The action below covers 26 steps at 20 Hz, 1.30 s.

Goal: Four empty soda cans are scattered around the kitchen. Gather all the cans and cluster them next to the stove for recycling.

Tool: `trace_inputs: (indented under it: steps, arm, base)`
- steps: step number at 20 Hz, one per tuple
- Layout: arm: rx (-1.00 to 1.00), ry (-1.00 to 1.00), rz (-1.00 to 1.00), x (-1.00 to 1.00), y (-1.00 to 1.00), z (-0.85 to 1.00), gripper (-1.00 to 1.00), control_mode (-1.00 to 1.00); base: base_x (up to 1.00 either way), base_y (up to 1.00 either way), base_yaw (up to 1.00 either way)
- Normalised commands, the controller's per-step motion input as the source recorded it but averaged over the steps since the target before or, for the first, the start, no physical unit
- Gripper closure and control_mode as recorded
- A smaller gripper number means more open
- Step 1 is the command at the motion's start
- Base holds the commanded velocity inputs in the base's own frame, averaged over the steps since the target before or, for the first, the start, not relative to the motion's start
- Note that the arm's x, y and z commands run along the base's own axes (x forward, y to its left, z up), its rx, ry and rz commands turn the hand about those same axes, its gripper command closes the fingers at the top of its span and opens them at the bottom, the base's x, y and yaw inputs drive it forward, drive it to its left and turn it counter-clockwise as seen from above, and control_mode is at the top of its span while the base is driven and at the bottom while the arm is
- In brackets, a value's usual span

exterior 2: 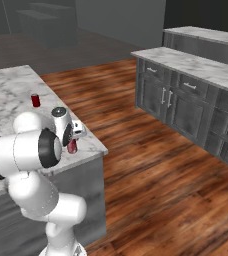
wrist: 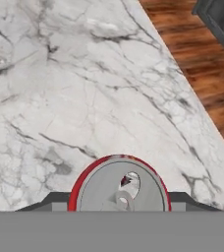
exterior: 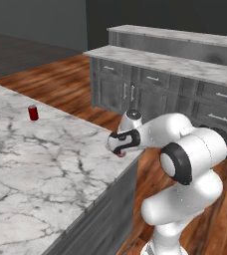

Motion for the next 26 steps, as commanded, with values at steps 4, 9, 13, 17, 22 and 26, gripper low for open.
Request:
trace_inputs:
  steps: [4, 9, 13, 17, 22, 26]
  arm:
    - [0.02, -0.07, 0.0, -0.33, 0.0, 0.32, 1.0, -1.0]
    - [0.01, 0.0, -0.06, -0.28, 0.0, 0.34, 1.0, -1.0]
    - [0.07, 0.06, -0.08, -0.27, 0.0, 0.31, 1.0, -1.0]
    - [0.09, 0.07, -0.07, -0.31, -0.02, 0.28, 1.0, -1.0]
    - [0.1, 0.02, -0.03, -0.35, -0.05, 0.27, 1.0, -1.0]
    - [0.05, 0.01, -0.02, -0.32, 0.0, 0.26, 1.0, -1.0]
  base:
    - [0.0, 0.0, 0.0]
    - [0.0, 0.0, 0.0]
    - [0.0, 0.0, 0.0]
    - [0.0, 0.0, 0.0]
    - [0.0, 0.0, 0.0]
    - [0.0, 0.0, 0.0]
